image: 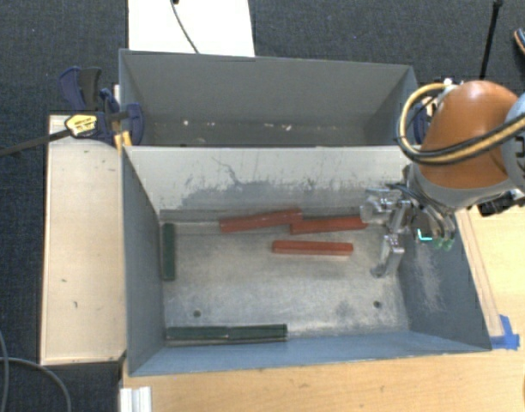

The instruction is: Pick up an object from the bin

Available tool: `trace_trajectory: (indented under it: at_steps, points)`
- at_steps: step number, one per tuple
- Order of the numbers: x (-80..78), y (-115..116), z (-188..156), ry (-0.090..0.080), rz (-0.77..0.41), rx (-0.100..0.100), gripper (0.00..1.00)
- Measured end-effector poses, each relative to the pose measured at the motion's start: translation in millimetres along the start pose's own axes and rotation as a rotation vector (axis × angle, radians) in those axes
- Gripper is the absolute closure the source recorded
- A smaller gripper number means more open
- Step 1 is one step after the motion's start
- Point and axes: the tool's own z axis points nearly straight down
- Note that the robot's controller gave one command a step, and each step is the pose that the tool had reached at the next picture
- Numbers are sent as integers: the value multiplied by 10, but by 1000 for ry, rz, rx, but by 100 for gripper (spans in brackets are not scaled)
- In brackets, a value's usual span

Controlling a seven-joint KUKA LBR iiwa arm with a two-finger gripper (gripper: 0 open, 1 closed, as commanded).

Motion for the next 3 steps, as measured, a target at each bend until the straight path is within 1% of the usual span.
trace_trajectory:
  at_steps: [1, 2, 3]
  points:
    - [509, 622, 972, 5, -4, -3, 0]
    - [535, 2007, 615, -10, -463, -2, 0]
    - [732, 1155, -767, -11, -849, 6, 0]
